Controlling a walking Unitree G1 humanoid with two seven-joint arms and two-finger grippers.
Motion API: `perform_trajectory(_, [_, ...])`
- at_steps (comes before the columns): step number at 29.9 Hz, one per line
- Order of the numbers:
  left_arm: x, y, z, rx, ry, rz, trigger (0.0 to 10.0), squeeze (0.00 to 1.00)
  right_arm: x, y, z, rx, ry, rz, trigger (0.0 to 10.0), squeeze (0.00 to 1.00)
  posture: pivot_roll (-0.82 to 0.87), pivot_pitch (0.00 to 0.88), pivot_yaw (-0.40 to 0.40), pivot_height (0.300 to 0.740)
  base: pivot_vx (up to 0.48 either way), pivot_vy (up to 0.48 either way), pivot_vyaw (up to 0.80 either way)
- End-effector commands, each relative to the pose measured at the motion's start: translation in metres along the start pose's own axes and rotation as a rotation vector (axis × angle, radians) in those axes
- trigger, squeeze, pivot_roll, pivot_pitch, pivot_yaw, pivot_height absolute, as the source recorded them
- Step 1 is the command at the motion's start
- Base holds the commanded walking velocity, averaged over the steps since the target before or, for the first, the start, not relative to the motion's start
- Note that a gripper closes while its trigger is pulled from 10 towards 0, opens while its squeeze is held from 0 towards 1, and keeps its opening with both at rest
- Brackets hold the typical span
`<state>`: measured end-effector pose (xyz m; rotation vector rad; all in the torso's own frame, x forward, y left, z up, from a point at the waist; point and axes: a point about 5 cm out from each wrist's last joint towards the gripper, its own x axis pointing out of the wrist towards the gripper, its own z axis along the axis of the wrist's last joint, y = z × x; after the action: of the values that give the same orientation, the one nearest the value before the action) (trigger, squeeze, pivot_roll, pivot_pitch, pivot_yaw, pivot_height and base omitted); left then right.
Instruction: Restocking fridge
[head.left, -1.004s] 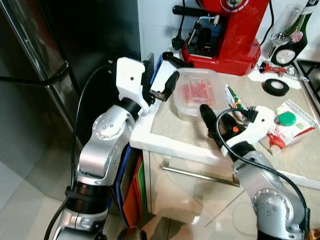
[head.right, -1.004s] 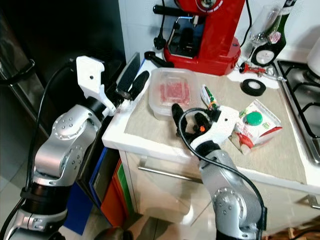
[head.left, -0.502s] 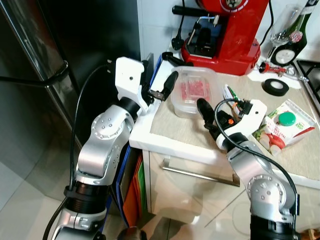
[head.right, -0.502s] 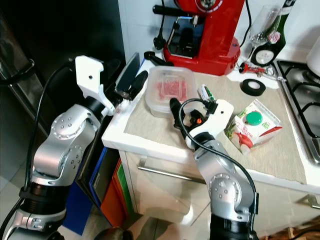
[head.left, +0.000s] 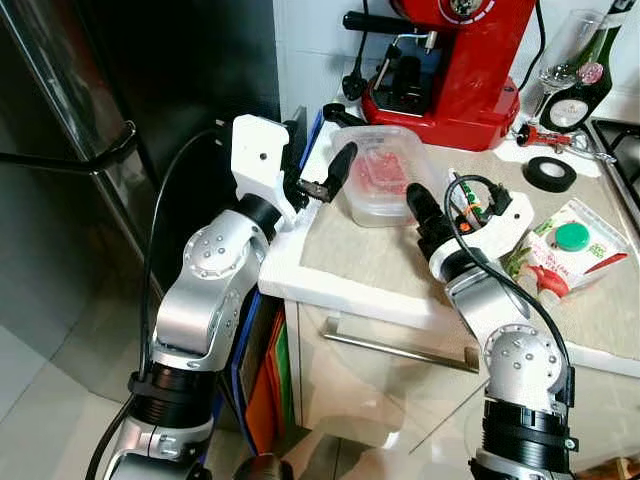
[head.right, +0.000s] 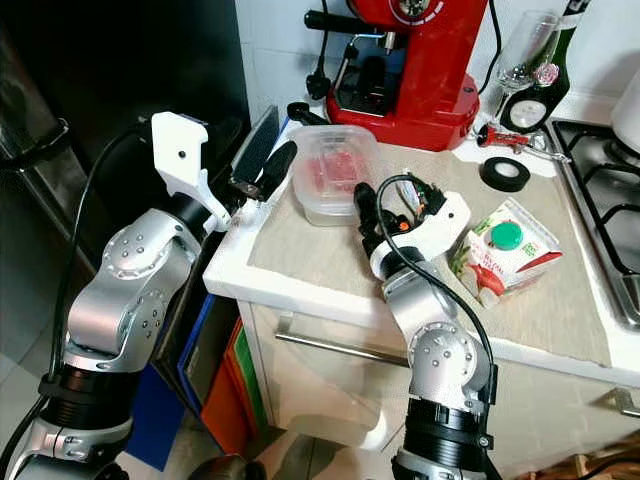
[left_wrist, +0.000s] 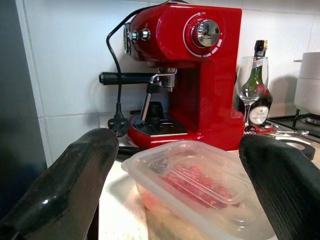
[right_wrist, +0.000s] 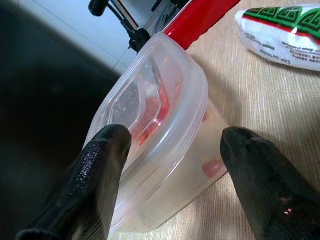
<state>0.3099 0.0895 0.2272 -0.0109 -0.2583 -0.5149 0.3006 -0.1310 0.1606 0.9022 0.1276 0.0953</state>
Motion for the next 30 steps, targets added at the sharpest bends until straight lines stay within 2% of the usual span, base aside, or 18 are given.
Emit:
perform_trajectory(1, [0.002,0.001,0.003,0.009,0.000,-0.004,10.0,0.00,0.000,-0.010,-0.008,0.037,0.022,-0.073,0.0,0.00,0.11,0.013,0.035,0.730,0.000,0.000,0.00])
perform_trajectory(4, [0.003,0.001,0.003,0.009,0.001,-0.005,10.0,0.00,0.000,-0.006,-0.003,0.032,-0.003,-0.053,0.0,0.00,0.11,0.015,0.036,0.730,0.000,0.000,0.00])
perform_trajectory(6, [0.003,0.002,0.003,0.011,0.002,-0.004,10.0,0.00,-0.001,0.005,0.015,-0.019,-0.081,0.004,0.0,0.00,0.11,0.013,0.038,0.730,0.000,0.000,0.00])
perform_trajectory(11, [0.003,0.002,0.003,0.012,0.001,-0.005,10.0,0.00,-0.004,0.012,0.036,-0.050,-0.158,0.047,0.0,0.00,0.11,0.012,0.040,0.730,0.000,0.000,0.00])
perform_trajectory(14, [0.004,0.003,0.003,0.013,0.001,-0.004,10.0,0.00,-0.005,0.019,0.057,-0.101,-0.243,0.094,0.0,0.00,0.11,0.010,0.042,0.730,0.000,0.000,0.00])
perform_trajectory(18, [0.004,0.003,0.003,0.014,0.003,-0.002,10.0,0.00,-0.006,0.027,0.069,-0.141,-0.294,0.143,0.0,0.00,0.11,0.007,0.043,0.730,0.000,0.000,0.00])
perform_trajectory(21, [0.004,0.003,0.003,0.016,0.004,-0.001,10.0,0.00,-0.006,0.029,0.069,-0.182,-0.292,0.153,0.0,0.00,0.11,0.007,0.042,0.730,0.000,0.000,0.00])
perform_trajectory(22, [0.004,0.003,0.003,0.016,0.004,0.000,10.0,0.00,-0.005,0.027,0.063,-0.221,-0.265,0.148,0.0,0.00,0.11,0.008,0.040,0.730,0.000,0.000,0.00])
perform_trajectory(23, [0.004,0.003,0.003,0.016,0.003,0.003,10.0,0.00,-0.005,0.024,0.050,-0.308,-0.208,0.127,0.0,0.00,0.11,0.009,0.041,0.730,0.000,0.000,0.00])
perform_trajectory(24, [0.004,0.003,0.003,0.016,0.003,0.003,10.0,0.00,-0.005,0.023,0.047,-0.329,-0.196,0.123,0.0,0.00,0.11,0.009,0.041,0.730,0.000,0.000,0.00])
perform_trajectory(25, [0.004,0.003,0.003,0.016,0.004,0.003,10.0,0.00,-0.005,0.023,0.040,-0.384,-0.177,0.128,4.9,0.00,0.11,0.010,0.041,0.730,0.000,0.000,0.00])
perform_trajectory(26, [0.004,0.003,0.002,0.016,0.004,0.003,10.0,0.00,-0.006,0.024,0.036,-0.421,-0.166,0.135,6.7,0.00,0.11,0.010,0.041,0.730,0.000,0.000,0.00])
perform_trajectory(27, [0.004,0.004,0.001,0.023,0.010,0.010,10.0,0.00,-0.006,0.025,0.028,-0.534,-0.152,0.135,10.0,0.00,0.10,0.011,0.042,0.730,0.000,0.000,0.00])
perform_trajectory(28, [0.004,0.004,0.001,0.023,0.010,0.010,10.0,0.00,-0.006,0.025,0.028,-0.534,-0.152,0.135,10.0,0.00,0.10,0.011,0.042,0.730,0.000,0.000,0.00])
perform_trajectory(29, [0.004,0.005,0.000,0.036,0.020,0.021,10.0,0.00,-0.008,0.026,0.019,-0.699,-0.145,0.145,10.0,0.14,0.10,0.010,0.042,0.730,0.000,0.000,0.00])
perform_trajectory(30, [0.004,0.006,-0.001,0.048,0.026,0.026,10.0,0.00,-0.009,0.026,0.017,-0.800,-0.172,0.142,10.0,1.00,0.10,0.008,0.040,0.730,0.000,0.000,0.00])
